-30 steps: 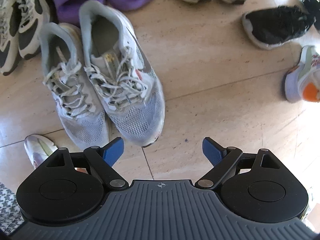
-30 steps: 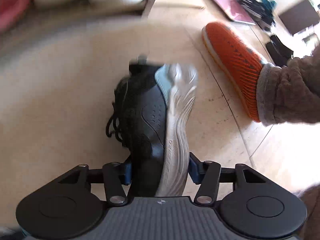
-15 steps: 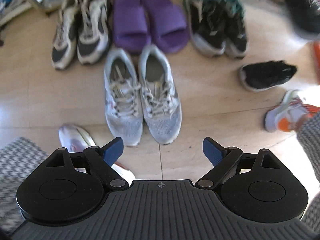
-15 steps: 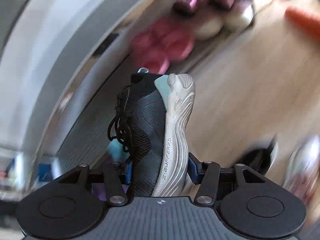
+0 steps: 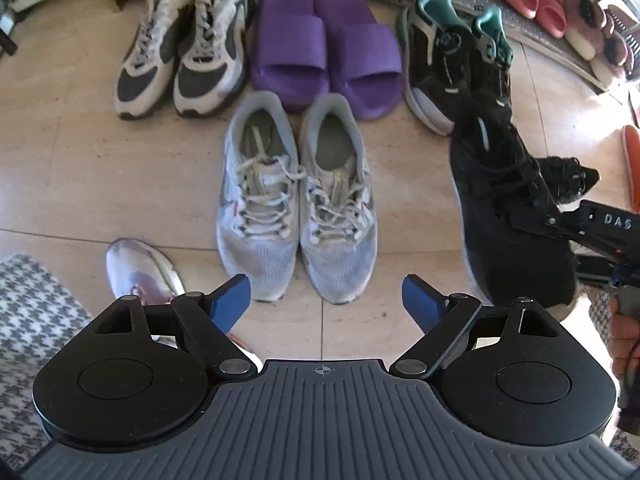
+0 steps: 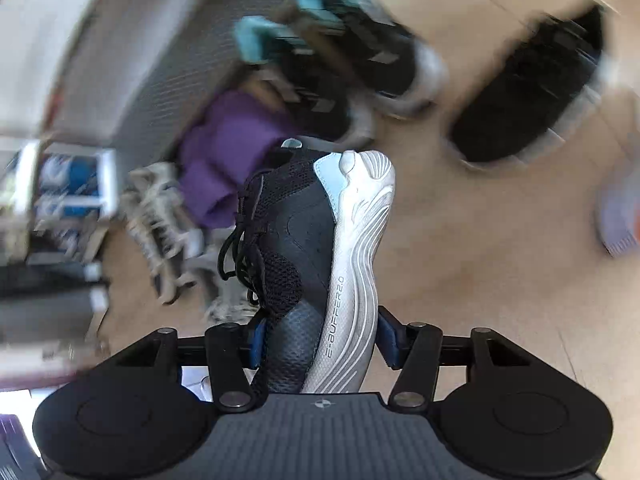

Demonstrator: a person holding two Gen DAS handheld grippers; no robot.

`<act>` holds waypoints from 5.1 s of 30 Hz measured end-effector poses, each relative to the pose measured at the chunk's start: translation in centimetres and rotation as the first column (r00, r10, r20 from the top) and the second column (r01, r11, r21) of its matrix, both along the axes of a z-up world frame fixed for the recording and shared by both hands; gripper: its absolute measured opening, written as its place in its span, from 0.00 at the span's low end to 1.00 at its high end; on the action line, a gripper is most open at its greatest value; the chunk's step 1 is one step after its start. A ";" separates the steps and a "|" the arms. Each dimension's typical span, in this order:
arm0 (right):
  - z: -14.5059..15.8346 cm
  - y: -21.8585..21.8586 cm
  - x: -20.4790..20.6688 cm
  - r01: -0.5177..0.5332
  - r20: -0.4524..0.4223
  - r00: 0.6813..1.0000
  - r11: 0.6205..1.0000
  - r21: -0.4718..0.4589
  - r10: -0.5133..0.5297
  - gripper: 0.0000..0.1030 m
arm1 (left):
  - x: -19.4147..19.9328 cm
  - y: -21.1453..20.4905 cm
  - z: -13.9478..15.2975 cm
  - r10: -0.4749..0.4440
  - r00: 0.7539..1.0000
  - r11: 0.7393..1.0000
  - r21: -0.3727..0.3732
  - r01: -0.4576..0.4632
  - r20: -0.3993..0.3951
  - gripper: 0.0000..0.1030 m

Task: Organize scattered shoes
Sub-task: 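Carry the black sneaker toward the row of shoes, then lower the black sneaker beside the grey pair, open right gripper, then grasp the second black white-soled sneaker by the heel with the left gripper, then set the black sneaker beside its mate, open left gripper, then grasp one black sneaker by the heel with the right gripper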

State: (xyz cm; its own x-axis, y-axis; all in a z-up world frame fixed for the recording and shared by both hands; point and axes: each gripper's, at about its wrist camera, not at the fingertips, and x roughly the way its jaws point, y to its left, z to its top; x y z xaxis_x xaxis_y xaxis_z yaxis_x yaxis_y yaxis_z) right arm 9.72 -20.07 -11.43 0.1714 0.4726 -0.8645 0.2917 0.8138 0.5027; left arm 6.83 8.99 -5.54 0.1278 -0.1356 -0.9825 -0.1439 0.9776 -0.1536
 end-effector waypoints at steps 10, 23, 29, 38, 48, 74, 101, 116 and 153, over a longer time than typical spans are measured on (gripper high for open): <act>1.1 -1.1 1.6 -0.137 -0.201 0.975 0.967 -0.216 0.093 0.72 | 0.0 -3.9 -0.3 -0.188 0.982 0.982 0.035 0.187 0.020 0.85; 11.3 -5.0 9.1 -0.178 0.086 0.975 0.951 -0.253 0.205 0.37 | 3.4 -9.7 -5.6 -0.046 0.996 0.998 -0.052 0.042 -0.072 0.50; 16.3 -4.7 9.9 -0.189 0.261 0.935 0.961 -0.204 0.240 0.50 | 6.8 -11.2 -9.6 0.189 0.975 0.976 -0.089 -0.200 -0.118 0.46; 18.6 -6.1 9.4 -0.164 0.325 0.928 0.983 -0.080 0.182 0.66 | 9.2 -13.7 -14.7 0.197 0.970 0.980 0.044 -0.193 -0.140 0.34; 18.8 -7.8 9.1 -0.109 0.323 0.939 0.993 -0.053 0.120 0.70 | 11.5 -15.7 -14.0 -0.160 0.987 0.945 0.286 0.157 -0.011 0.10; 19.6 -18.6 8.8 0.277 0.298 0.908 0.956 0.096 -0.293 0.84 | 11.2 -36.6 -10.2 -0.822 0.558 0.559 0.354 0.750 0.114 0.88; 20.2 -20.5 8.1 0.331 0.263 0.886 0.917 0.222 -0.383 0.89 | 17.0 -43.8 -15.8 -0.875 0.480 0.481 0.231 0.846 0.064 0.94; 19.2 -18.7 9.1 0.272 0.239 0.921 0.947 0.171 -0.308 0.90 | 15.4 -37.2 -19.2 -0.309 0.927 0.928 0.144 0.343 -0.213 0.84; -12.5 -7.2 8.4 -0.149 -0.218 0.975 0.833 -0.532 0.036 0.77 | 2.2 -9.1 -9.7 -0.243 0.945 0.950 0.143 0.277 -0.220 0.92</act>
